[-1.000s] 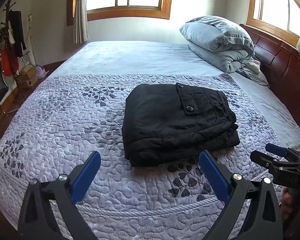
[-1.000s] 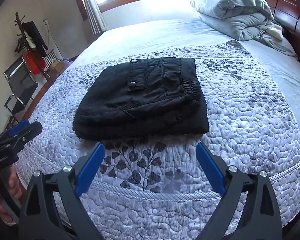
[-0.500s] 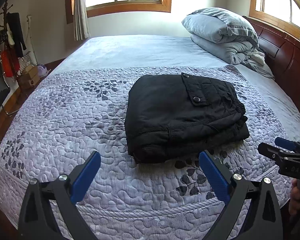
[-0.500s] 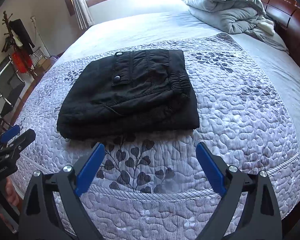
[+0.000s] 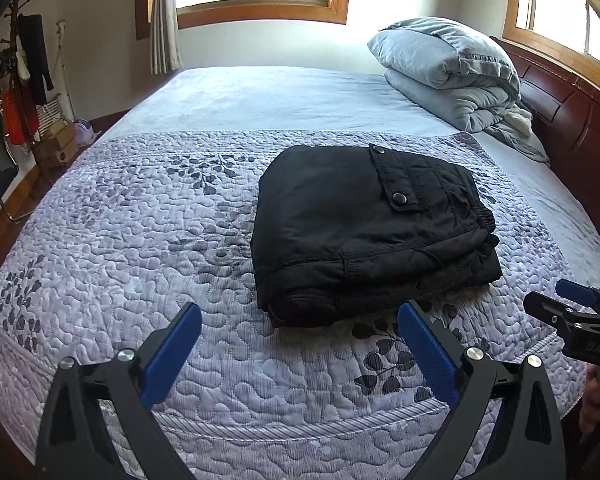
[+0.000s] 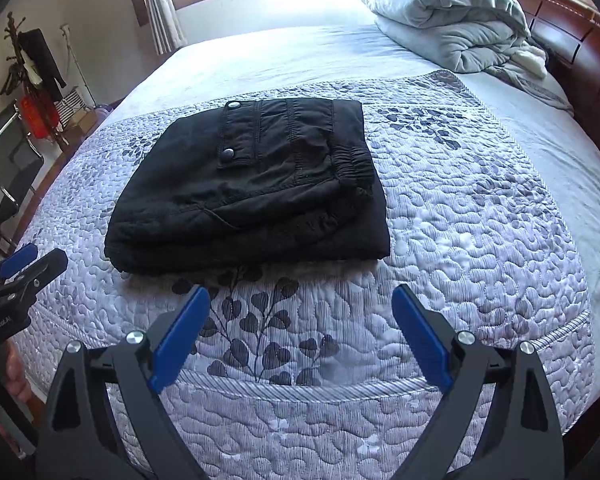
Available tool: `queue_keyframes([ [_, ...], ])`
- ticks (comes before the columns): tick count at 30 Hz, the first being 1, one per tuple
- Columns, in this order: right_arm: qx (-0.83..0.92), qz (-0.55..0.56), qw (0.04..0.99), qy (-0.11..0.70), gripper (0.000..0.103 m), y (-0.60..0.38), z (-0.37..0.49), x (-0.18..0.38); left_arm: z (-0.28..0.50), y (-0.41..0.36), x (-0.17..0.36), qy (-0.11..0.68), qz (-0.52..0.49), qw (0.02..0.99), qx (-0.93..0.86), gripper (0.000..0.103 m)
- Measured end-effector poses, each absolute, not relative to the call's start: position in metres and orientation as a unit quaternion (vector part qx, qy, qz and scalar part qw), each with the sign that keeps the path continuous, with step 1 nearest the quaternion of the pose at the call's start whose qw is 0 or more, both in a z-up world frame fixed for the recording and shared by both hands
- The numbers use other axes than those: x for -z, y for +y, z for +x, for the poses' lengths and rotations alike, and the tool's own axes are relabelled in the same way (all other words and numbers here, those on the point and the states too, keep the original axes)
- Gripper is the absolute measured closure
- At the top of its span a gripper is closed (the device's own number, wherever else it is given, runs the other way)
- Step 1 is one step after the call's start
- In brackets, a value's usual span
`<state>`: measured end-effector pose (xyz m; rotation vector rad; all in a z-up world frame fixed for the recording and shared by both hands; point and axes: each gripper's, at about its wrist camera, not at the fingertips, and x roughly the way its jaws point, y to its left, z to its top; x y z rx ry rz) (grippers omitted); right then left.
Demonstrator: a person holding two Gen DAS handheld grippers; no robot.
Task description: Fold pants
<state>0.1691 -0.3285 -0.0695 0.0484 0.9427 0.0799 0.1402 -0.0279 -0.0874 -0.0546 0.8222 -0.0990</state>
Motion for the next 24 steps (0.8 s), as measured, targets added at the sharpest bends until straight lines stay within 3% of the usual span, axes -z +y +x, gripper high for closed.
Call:
queue_keyframes([
  [24,-0.038,0.012,0.891,0.452,0.011,-0.3271,0.1691,0.0697,0.1433,-0.0256,0.0895,0.403,-0.034,0.913,0.047,0.004],
])
